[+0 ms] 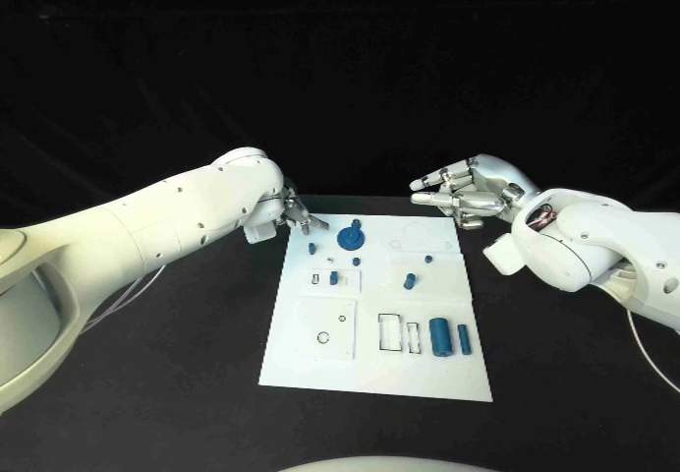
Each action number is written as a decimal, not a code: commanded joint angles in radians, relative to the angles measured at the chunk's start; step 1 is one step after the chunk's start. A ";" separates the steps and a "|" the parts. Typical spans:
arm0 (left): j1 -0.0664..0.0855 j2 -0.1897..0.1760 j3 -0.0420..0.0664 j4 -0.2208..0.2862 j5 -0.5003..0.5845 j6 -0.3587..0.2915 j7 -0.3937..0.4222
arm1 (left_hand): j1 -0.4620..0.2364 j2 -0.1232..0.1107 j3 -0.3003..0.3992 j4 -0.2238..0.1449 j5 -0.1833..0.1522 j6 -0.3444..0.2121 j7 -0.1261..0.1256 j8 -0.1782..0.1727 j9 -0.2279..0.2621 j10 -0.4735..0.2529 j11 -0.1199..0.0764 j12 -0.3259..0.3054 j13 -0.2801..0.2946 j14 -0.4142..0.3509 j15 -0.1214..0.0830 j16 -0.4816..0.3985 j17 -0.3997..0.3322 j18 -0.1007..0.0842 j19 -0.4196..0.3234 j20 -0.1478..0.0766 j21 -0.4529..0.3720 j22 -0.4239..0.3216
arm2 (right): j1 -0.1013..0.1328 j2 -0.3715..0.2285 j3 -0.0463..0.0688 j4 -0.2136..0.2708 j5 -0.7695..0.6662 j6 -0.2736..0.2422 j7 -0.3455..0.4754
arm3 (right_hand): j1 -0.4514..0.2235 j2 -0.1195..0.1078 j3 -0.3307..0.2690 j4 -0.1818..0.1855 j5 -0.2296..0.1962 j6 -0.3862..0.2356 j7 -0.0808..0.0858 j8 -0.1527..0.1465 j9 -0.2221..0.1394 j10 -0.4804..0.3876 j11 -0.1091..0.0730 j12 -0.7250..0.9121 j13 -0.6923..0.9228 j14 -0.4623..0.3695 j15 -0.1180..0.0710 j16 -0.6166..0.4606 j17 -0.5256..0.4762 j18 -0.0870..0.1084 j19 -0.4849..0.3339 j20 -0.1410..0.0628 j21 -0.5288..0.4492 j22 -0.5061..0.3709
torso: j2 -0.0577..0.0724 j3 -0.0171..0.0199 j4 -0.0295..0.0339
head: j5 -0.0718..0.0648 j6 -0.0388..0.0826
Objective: Assemble the parts on the task board
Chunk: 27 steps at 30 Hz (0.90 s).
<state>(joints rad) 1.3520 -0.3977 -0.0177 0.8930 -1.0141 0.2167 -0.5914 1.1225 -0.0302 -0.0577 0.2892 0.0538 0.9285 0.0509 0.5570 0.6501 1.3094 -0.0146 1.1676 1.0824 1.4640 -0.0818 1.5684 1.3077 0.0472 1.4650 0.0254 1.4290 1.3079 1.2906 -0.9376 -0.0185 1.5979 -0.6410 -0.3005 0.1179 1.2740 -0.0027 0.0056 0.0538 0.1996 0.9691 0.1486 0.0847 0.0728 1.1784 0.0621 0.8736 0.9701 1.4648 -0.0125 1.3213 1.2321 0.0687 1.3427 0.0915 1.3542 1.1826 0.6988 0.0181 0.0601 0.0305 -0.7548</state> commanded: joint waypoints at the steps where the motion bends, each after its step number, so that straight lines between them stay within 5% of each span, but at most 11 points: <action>1: -0.006 0.010 0.000 -0.017 -0.022 0.036 0.059 | -0.001 0.009 -0.009 -0.001 -0.004 0.008 -0.001 0.007 -0.001 -0.001 -0.005 0.004 0.001 0.107 0.003 0.002 0.263 -0.004 0.034 0.006 -0.003 0.126 | -0.002 0.003 0.000 -0.002 -0.008 0.020 0.015 | -0.002 0.008 -0.006 -0.001 0.006 -0.001 0.002 -0.003 -0.001 -0.003 0.001 -0.002 0.001 0.028 -0.001 0.000 0.001 0.017 -0.005 0.003 -0.003 0.001 | -0.001 0.0017 0.0003 | 0.000 -0.004; 27: -0.015 0.013 -0.001 -0.028 -0.039 0.088 0.044 | 0.051 0.033 -0.005 -0.014 -0.004 0.017 -0.006 0.013 -0.002 -0.005 -0.010 -0.001 -0.006 0.107 -0.002 0.002 0.263 -0.003 0.033 0.001 -0.007 0.126 | -0.005 0.005 0.000 -0.004 -0.007 0.028 0.019 | -0.005 0.011 -0.011 0.004 0.009 -0.001 0.002 -0.003 -0.001 -0.003 0.001 -0.001 0.001 0.028 0.000 0.000 0.001 0.017 -0.006 0.003 -0.004 -0.001 | -0.002 0.0031 0.0002 | 0.005 -0.013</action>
<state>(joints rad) 1.3369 -0.3873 -0.0194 0.8660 -1.0462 0.2800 -0.5501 1.1658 0.0025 -0.0644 0.2795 0.0538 0.9418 0.0462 0.5676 0.6492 1.3058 -0.0182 1.1676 1.0774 1.4639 -0.0819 1.5684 1.3074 0.0471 1.4650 0.0253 1.4252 1.3076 1.2866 -0.9339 -0.0186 1.5931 -0.6409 -0.2880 0.1259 1.2701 0.0012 0.0014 0.0579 0.2034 0.9691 0.1486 0.0848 0.0729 1.1786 0.0622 0.8736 0.9702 1.4648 -0.0125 1.3213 1.2327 0.0686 1.3427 0.0916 1.3542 1.1827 0.6967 0.0208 0.0600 0.0360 -0.7665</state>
